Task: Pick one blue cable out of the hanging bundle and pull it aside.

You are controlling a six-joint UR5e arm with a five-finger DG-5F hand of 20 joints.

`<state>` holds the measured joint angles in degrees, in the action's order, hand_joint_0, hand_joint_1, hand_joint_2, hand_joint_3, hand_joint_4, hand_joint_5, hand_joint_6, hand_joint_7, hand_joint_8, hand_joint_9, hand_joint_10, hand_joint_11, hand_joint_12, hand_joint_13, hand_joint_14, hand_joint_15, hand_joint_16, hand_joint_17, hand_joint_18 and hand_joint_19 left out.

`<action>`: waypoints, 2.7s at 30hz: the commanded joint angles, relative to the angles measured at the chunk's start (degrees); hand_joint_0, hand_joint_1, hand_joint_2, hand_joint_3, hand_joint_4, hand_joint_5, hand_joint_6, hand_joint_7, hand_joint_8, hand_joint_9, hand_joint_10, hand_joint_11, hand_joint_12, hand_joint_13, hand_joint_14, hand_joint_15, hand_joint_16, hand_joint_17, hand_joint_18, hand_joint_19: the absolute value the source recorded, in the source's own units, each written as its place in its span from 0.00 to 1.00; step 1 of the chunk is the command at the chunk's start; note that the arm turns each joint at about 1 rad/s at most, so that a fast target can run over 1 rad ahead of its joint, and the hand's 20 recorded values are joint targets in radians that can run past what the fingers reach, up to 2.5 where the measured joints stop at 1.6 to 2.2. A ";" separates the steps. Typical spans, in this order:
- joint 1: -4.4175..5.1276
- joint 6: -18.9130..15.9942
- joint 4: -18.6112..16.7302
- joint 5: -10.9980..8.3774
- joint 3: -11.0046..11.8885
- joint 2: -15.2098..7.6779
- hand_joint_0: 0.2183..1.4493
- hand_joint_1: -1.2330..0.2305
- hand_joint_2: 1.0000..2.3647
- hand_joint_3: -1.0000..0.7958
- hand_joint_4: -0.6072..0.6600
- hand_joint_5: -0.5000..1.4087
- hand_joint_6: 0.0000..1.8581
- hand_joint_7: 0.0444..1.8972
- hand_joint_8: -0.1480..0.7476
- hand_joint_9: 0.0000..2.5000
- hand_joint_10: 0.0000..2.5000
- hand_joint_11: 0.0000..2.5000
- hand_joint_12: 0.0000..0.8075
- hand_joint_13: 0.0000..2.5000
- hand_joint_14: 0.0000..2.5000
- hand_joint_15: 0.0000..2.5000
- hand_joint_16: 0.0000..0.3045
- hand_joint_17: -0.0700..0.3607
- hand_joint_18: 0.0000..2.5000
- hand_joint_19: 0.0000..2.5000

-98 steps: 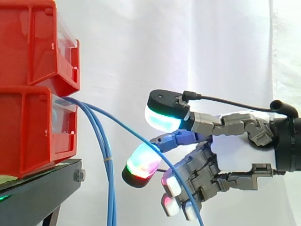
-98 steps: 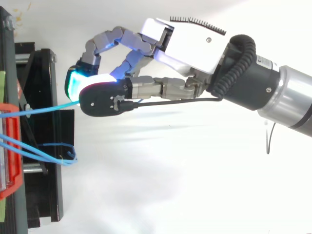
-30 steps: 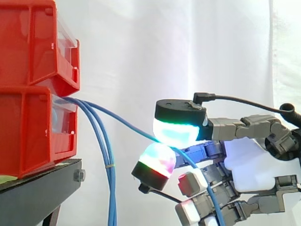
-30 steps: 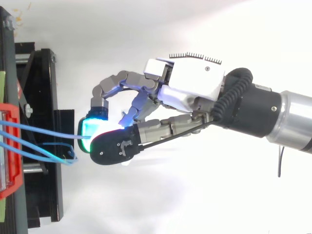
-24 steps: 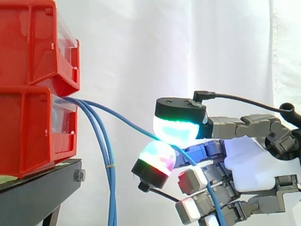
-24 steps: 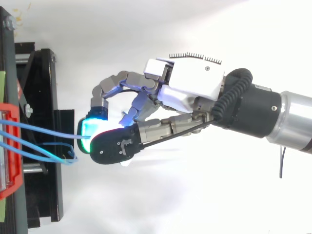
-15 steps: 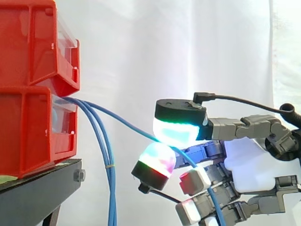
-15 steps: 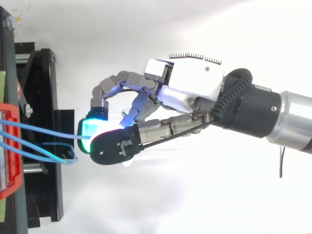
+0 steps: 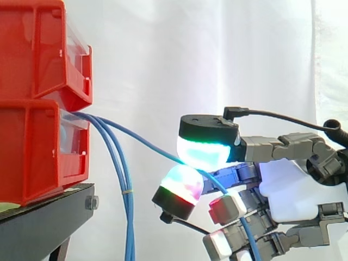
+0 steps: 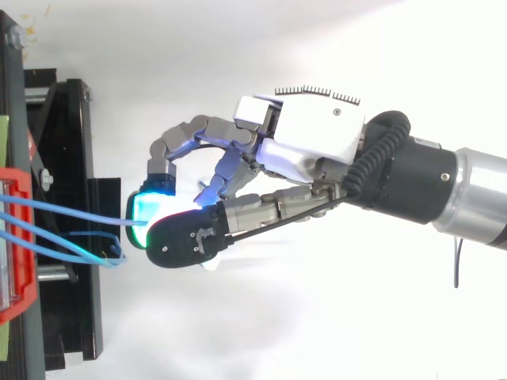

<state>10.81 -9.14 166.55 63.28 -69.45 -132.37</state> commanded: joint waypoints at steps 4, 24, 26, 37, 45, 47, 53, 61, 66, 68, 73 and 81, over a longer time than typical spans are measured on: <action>0.00 0.00 -0.08 0.00 -0.07 0.01 0.36 0.31 0.01 0.62 0.36 0.20 0.52 0.64 0.54 0.52 0.01 0.36 0.48 0.44 0.01 0.30 0.17 0.43 0.38 0.31; 0.00 0.00 -0.08 -0.09 -0.07 0.01 0.36 0.31 0.01 0.62 0.36 0.20 0.52 0.65 0.57 0.51 0.01 0.33 0.53 0.45 0.01 0.29 0.18 0.45 0.41 0.32; 0.00 0.00 -0.08 -0.09 -0.07 0.01 0.36 0.31 0.01 0.62 0.36 0.20 0.52 0.65 0.57 0.51 0.01 0.33 0.53 0.45 0.01 0.29 0.18 0.45 0.41 0.32; 0.00 0.00 -0.08 -0.09 -0.07 0.01 0.36 0.31 0.01 0.62 0.38 0.20 0.51 0.67 0.57 0.51 0.01 0.33 0.54 0.44 0.01 0.29 0.18 0.46 0.41 0.32; 0.00 0.00 -0.08 -0.09 -0.07 0.01 0.36 0.31 0.01 0.62 0.38 0.20 0.52 0.67 0.58 0.50 0.01 0.33 0.53 0.43 0.01 0.28 0.18 0.45 0.41 0.32; 0.00 0.00 -0.08 -0.09 -0.07 0.01 0.36 0.31 0.01 0.62 0.38 0.20 0.52 0.67 0.58 0.50 0.01 0.33 0.53 0.43 0.01 0.29 0.18 0.46 0.41 0.32; 0.00 0.00 -0.08 -0.09 -0.07 0.01 0.36 0.31 0.01 0.62 0.38 0.19 0.52 0.67 0.58 0.50 0.01 0.33 0.53 0.43 0.01 0.29 0.18 0.45 0.41 0.32; 0.00 0.00 -0.08 -0.09 -0.07 0.01 0.36 0.31 0.01 0.62 0.38 0.19 0.52 0.66 0.57 0.50 0.01 0.32 0.53 0.43 0.01 0.29 0.18 0.46 0.41 0.32; 0.00 0.00 -0.08 -0.09 -0.07 0.01 0.36 0.31 0.01 0.62 0.37 0.19 0.52 0.66 0.57 0.50 0.01 0.33 0.53 0.43 0.01 0.28 0.18 0.45 0.41 0.31; 0.00 0.00 -0.08 -0.09 -0.07 0.01 0.36 0.31 0.01 0.62 0.37 0.20 0.52 0.65 0.57 0.50 0.01 0.32 0.53 0.43 0.01 0.28 0.18 0.46 0.41 0.31; 0.00 0.00 -0.08 -0.09 -0.15 0.01 0.36 0.31 0.01 0.62 0.37 0.20 0.52 0.65 0.57 0.50 0.01 0.33 0.53 0.43 0.01 0.29 0.18 0.45 0.41 0.32; 0.00 0.00 -0.08 -0.09 -0.15 0.01 0.36 0.31 0.01 0.62 0.37 0.20 0.52 0.65 0.57 0.50 0.01 0.32 0.53 0.43 0.01 0.28 0.18 0.46 0.41 0.31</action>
<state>10.81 -9.14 166.46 63.19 -69.58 -132.36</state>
